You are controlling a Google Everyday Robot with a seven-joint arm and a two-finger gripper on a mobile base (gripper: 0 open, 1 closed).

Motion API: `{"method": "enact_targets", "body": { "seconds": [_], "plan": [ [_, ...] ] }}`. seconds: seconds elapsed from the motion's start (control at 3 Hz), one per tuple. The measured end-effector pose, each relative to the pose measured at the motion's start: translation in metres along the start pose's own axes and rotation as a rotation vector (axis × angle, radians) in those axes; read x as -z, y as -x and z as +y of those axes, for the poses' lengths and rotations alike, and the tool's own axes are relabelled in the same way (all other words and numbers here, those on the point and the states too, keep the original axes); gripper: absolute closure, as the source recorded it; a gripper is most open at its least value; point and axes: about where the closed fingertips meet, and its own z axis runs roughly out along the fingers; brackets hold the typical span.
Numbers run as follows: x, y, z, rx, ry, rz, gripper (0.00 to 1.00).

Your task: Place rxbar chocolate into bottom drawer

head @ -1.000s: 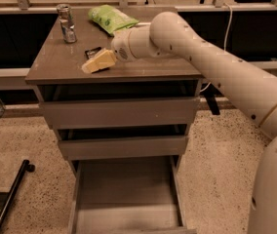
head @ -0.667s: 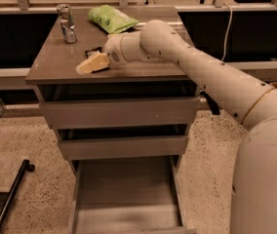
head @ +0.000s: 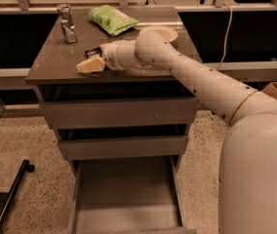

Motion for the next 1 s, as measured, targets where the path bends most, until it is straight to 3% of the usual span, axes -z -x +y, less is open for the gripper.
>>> {"method": "enact_targets", "body": {
  "seconds": [0.67, 1.0],
  "plan": [
    [-0.002, -0.007, 0.003, -0.023, -0.007, 0.006, 0.73],
    [0.010, 0.004, 0.004, -0.015, -0.019, -0.022, 0.96]
  ]
}}
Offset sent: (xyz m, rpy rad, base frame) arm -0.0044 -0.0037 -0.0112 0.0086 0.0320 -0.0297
